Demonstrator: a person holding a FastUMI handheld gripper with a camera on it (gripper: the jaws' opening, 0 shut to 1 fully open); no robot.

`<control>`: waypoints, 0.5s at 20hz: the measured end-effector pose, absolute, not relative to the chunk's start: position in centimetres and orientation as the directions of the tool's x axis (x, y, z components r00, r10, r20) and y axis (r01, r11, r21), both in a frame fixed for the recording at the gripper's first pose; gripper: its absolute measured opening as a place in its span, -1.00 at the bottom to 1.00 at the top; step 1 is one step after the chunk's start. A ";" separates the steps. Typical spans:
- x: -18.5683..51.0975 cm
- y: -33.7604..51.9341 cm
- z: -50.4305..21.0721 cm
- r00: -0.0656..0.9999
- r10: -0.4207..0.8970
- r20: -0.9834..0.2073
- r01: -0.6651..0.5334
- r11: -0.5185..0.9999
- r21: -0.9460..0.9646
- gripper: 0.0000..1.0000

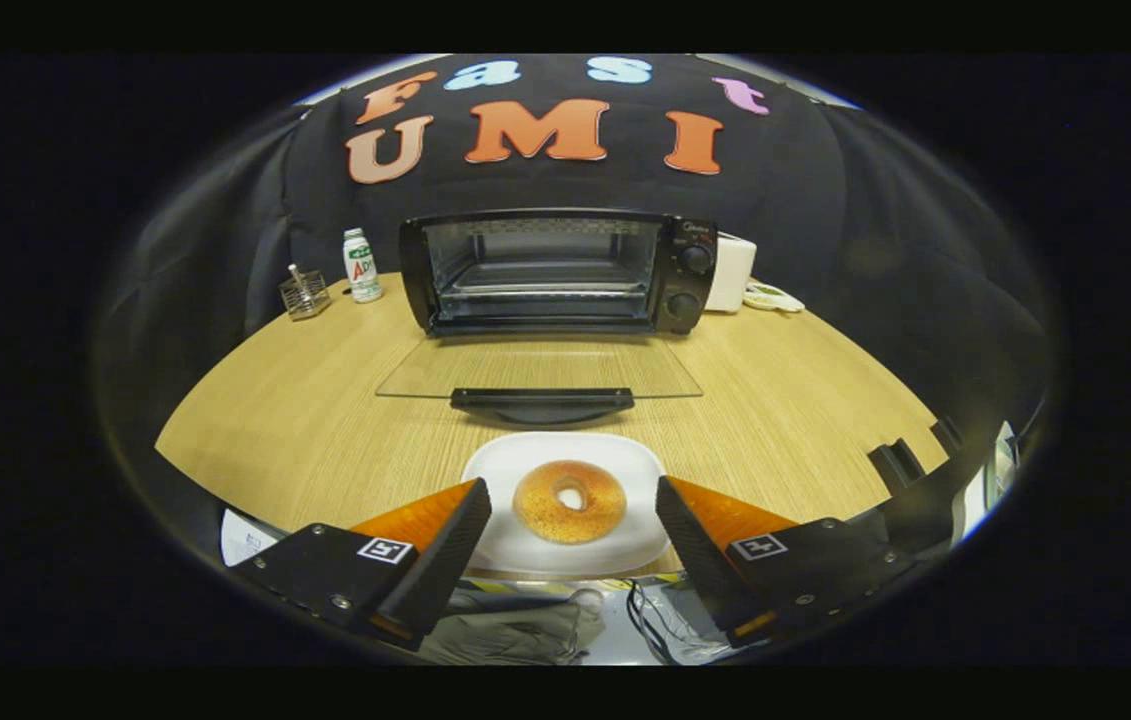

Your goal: Open the toaster oven, put the food inside, and close the toaster oven door.

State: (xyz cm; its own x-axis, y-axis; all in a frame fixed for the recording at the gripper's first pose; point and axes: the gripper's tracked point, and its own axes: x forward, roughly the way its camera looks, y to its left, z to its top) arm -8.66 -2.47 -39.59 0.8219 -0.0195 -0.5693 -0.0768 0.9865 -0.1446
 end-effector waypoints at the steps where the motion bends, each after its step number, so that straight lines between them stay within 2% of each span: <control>1: -8.7 -2.5 -40.0 0.814 -0.022 -0.580 -0.078 0.986 -0.146 0.99; 7: -8.8 -2.9 -41.9 0.777 -0.040 -0.628 -0.070 0.986 -0.149 0.98; 10: -8.7 -2.7 -42.6 0.763 -0.037 -0.645 -0.075 0.986 -0.146 0.85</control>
